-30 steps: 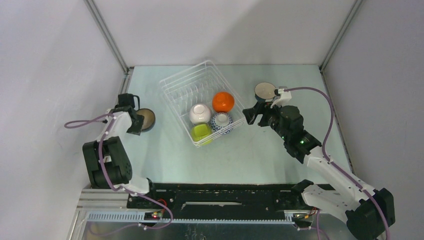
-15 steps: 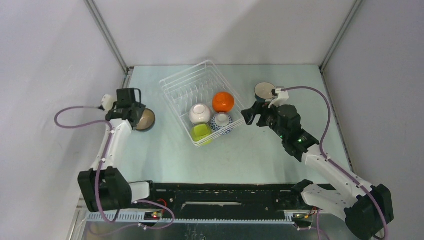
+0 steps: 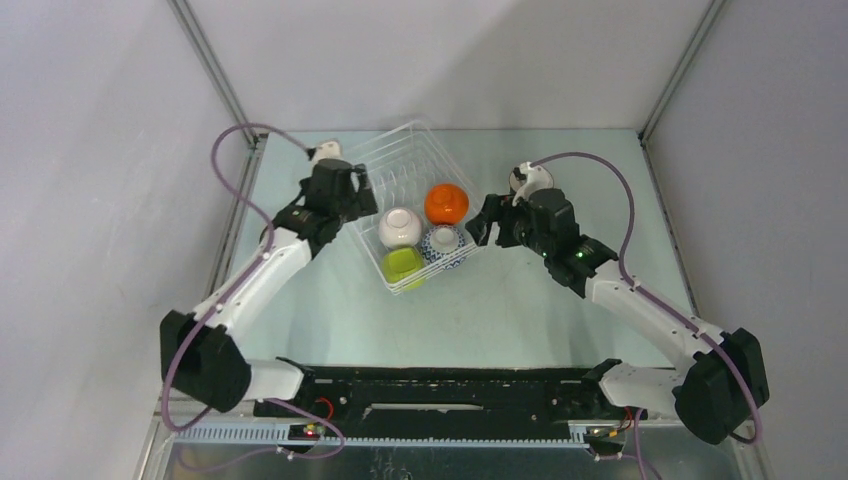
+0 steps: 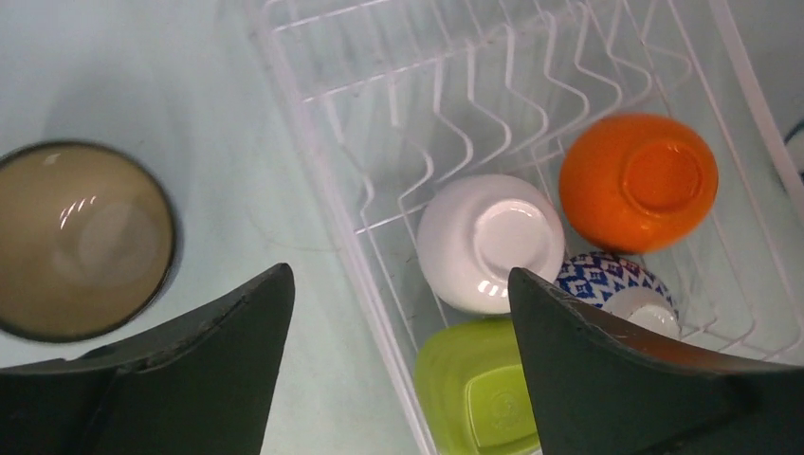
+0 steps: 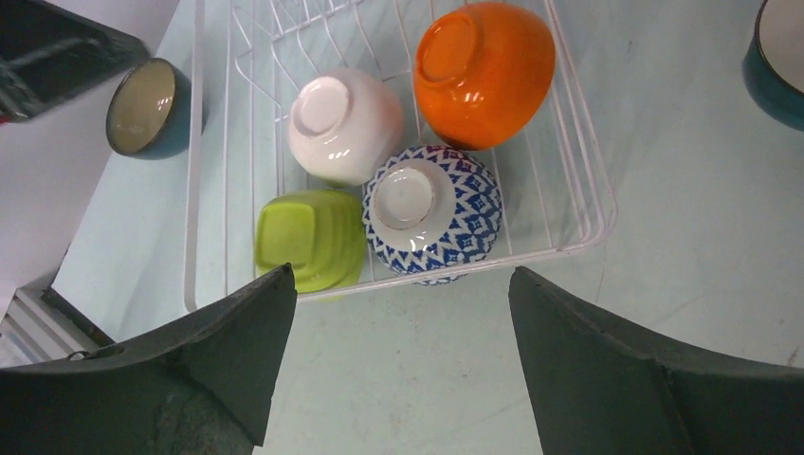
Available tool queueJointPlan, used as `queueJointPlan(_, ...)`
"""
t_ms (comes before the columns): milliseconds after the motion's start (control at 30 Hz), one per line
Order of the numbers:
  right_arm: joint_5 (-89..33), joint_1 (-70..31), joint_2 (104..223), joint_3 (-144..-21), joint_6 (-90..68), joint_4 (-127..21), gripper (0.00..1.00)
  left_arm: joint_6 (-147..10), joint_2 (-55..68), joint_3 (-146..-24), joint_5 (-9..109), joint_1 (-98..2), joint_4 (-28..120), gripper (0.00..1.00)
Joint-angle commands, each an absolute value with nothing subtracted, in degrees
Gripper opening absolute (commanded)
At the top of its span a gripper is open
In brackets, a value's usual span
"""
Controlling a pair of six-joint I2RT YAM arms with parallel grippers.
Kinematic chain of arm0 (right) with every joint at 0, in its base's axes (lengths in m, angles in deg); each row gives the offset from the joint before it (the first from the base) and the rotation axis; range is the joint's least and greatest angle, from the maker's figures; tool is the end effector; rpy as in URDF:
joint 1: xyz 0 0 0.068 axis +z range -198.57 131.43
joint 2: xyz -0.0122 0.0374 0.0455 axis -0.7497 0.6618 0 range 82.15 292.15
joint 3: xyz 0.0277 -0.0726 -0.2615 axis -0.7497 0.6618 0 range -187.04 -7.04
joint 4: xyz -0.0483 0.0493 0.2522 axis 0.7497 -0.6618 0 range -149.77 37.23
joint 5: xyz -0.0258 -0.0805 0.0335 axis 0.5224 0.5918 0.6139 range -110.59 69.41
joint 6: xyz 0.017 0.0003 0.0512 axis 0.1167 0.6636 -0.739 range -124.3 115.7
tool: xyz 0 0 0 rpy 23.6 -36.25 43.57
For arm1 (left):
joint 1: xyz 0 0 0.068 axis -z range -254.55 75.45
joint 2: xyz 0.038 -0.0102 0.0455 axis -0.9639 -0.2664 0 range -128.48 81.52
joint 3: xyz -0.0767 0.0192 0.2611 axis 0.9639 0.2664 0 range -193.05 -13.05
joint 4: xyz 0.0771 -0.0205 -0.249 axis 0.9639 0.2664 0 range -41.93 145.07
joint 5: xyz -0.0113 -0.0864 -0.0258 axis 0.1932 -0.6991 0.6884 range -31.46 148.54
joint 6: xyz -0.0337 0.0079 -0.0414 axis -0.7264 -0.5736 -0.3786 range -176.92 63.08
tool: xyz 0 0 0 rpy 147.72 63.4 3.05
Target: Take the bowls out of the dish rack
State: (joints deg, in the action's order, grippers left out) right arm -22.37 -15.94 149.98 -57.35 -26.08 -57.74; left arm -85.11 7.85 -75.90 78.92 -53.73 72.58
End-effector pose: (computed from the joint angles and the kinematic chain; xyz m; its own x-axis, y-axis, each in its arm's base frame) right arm 0.2297 0.1483 0.2995 -0.5082 0.1150 -0.8535 -0.4033 0.8439 0.3538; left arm 0.2710 -0.0897 0.3176 -0.5082 -0.2805 -0.8143 -0.1957 0.9584 -0.2079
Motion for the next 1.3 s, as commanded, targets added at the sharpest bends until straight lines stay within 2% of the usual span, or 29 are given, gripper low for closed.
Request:
queueJointPlan(0, -21.6, -15.0, 150.2, -61.1, -25.2, -60.5, 0.91, -71.0, 0.6, -85.0, 79.9, -48.8, 72.8, 0.92)
queueJointPlan(33, -21.4, -15.0, 150.1, -61.1, -25.1, -60.4, 0.92, -69.6, -1.1, -86.7, 80.5, -47.6, 74.3, 0.98)
queueJointPlan(67, -21.4, -15.0, 150.1, -61.1, -25.1, -60.4, 0.93, -68.0, -2.9, -88.4, 81.4, -45.8, 75.5, 1.0)
queueJointPlan(300, -18.9, -15.0, 151.6, -63.8, -25.8, -63.6, 1.0, -59.9, -13.6, -98.2, 89.3, -37.8, 80.8, 1.0)
queueJointPlan(633, -13.0, -16.0, 148.9, -63.9, -26.9, -66.1, 1.0, -53.9, -21.3, -105.9, 78.0, -36.1, 78.4, 1.0)
queueJointPlan(1000, -13.4, -17.4, 145.3, -59.6, -28.7, -62.4, 0.97, -48.8, -33.4, -119.2, 78.1, -33.6, 84.0, 1.0)
queueJointPlan(1267, -11.7, -18.3, 140.9, -55.1, -30.7, -57.8, 0.96, -45.6, -36.8, -120.9, 79.2, -32.0, 82.5, 1.0)
